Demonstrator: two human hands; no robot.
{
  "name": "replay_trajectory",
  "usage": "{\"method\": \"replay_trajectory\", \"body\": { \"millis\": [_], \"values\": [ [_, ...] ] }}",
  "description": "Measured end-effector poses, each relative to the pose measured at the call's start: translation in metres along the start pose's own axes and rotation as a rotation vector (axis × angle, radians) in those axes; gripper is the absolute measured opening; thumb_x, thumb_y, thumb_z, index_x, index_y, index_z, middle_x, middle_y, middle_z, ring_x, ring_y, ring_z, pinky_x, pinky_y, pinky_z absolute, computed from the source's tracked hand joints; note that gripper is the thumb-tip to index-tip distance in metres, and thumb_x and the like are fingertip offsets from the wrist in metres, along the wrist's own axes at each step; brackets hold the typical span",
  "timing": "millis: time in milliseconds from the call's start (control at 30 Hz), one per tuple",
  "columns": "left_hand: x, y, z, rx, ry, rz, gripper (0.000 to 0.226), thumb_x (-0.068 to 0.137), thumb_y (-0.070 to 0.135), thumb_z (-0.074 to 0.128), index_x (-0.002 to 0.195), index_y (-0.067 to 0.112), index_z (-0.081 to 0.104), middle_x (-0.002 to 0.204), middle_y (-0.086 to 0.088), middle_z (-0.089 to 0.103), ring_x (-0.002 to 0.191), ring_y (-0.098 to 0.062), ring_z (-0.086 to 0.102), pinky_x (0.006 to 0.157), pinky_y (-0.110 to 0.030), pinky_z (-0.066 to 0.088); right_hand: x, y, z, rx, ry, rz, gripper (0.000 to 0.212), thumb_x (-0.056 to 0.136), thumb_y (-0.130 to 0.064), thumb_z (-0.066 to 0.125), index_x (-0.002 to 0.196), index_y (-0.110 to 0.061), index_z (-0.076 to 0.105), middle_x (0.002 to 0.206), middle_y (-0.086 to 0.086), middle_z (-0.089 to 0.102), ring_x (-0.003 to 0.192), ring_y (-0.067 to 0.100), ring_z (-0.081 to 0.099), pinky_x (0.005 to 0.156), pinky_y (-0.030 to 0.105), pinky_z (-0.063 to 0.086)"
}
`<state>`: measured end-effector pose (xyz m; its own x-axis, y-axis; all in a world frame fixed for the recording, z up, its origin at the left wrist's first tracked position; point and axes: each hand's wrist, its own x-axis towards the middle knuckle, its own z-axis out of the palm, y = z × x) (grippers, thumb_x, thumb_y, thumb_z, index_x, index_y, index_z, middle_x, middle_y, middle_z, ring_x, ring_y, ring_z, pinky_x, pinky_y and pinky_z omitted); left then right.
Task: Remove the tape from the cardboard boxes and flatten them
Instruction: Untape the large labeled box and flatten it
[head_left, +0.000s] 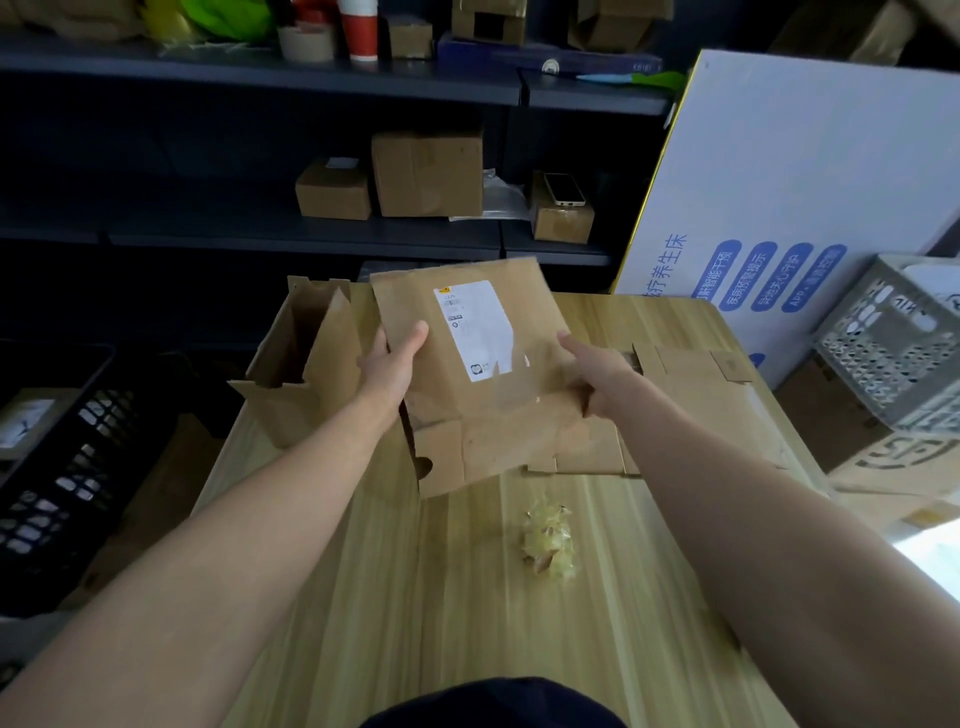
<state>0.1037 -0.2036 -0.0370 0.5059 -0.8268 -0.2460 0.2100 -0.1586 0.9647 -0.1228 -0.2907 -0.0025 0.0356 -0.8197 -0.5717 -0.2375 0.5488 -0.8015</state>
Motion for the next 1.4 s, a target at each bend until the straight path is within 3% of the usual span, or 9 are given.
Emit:
{"method": "replay_trajectory", "body": {
  "millis": [133,267,433,600,733,967,1067,1167,1400],
  "values": [
    [-0.004,-0.001,-0.001,-0.103,-0.073,-0.164,0.058,0.075,0.068,0.06,0.118,0.029,0.061,0.114,0.008,0.068,0.104,-0.012,0.063,0.088,-0.035,0.051,0.007,-0.01,0.003,0.097,0.075,-0.116,0.04,0.082,-0.047,0.067,0.095,-0.012,0.056,0.092,-0.001,0.057,0.088,0.019,0.056,0.084,0.037,0.05],
    [-0.004,0.004,0.0,-0.211,-0.027,-0.33,0.061,0.065,0.077,0.061,0.099,0.027,0.067,0.094,0.004,0.074,0.085,-0.016,0.07,0.07,-0.037,0.054,0.004,-0.015,0.008,0.215,0.023,-0.219,0.024,0.087,-0.038,0.066,0.081,-0.016,0.057,0.096,-0.002,0.06,0.087,0.016,0.057,0.076,0.035,0.049],
    [-0.01,0.006,-0.008,-0.214,-0.071,-0.535,0.091,0.049,0.088,0.059,0.111,0.022,0.056,0.111,-0.015,0.063,0.096,-0.04,0.063,0.064,-0.06,0.052,0.005,-0.005,0.005,0.259,-0.116,-0.251,0.024,0.094,-0.03,0.058,0.076,-0.015,0.05,0.1,0.001,0.06,0.091,0.018,0.055,0.085,0.036,0.046],
    [-0.009,0.0,-0.01,-0.29,-0.067,-0.498,0.069,0.052,0.08,0.067,0.096,0.028,0.064,0.099,-0.013,0.071,0.081,-0.034,0.07,0.051,-0.05,0.054,0.005,0.0,0.001,0.086,-0.124,-0.239,0.026,0.095,-0.036,0.054,0.08,-0.015,0.05,0.109,0.002,0.057,0.099,0.019,0.048,0.093,0.037,0.04],
    [-0.008,-0.001,-0.01,-0.302,-0.087,-0.398,0.069,0.056,0.08,0.066,0.101,0.029,0.07,0.093,0.0,0.075,0.08,-0.022,0.073,0.058,-0.04,0.057,0.001,-0.002,0.001,0.015,-0.199,-0.165,0.048,0.086,-0.052,0.059,0.118,-0.016,0.055,0.122,0.002,0.055,0.113,0.026,0.052,0.099,0.05,0.041],
    [-0.003,0.003,-0.013,-0.215,0.025,-0.395,0.106,0.037,0.079,0.074,0.125,0.021,0.058,0.119,-0.002,0.065,0.108,-0.029,0.062,0.094,-0.049,0.048,0.0,0.0,0.004,-0.008,-0.028,-0.241,0.036,0.082,-0.033,0.072,0.099,-0.003,0.062,0.097,0.007,0.067,0.084,0.023,0.065,0.067,0.032,0.054],
    [0.005,-0.003,-0.014,-0.007,0.083,-0.437,0.081,0.063,0.05,0.082,0.129,0.011,0.054,0.127,-0.004,0.057,0.117,-0.028,0.054,0.1,-0.046,0.044,0.001,0.005,0.007,-0.008,0.01,-0.275,0.024,0.08,-0.017,0.074,0.084,-0.009,0.052,0.096,0.008,0.064,0.087,0.027,0.063,0.073,0.044,0.058],
    [0.009,-0.01,-0.016,0.086,0.069,-0.465,0.05,0.075,0.021,0.079,0.118,0.004,0.061,0.119,-0.011,0.064,0.105,-0.027,0.061,0.094,-0.042,0.048,0.001,0.006,0.007,-0.129,0.041,-0.272,0.034,0.079,-0.008,0.072,0.101,-0.016,0.048,0.107,0.006,0.057,0.094,0.026,0.059,0.072,0.042,0.056],
    [0.004,-0.003,-0.008,0.134,0.175,-0.166,0.024,0.075,0.002,0.073,0.091,0.014,0.061,0.098,-0.005,0.068,0.079,-0.019,0.063,0.069,-0.031,0.049,-0.007,0.007,0.018,-0.475,0.065,-0.301,0.073,0.087,-0.035,0.065,0.146,-0.01,0.028,0.141,0.01,0.044,0.123,0.028,0.047,0.091,0.035,0.041]
  ]
}}
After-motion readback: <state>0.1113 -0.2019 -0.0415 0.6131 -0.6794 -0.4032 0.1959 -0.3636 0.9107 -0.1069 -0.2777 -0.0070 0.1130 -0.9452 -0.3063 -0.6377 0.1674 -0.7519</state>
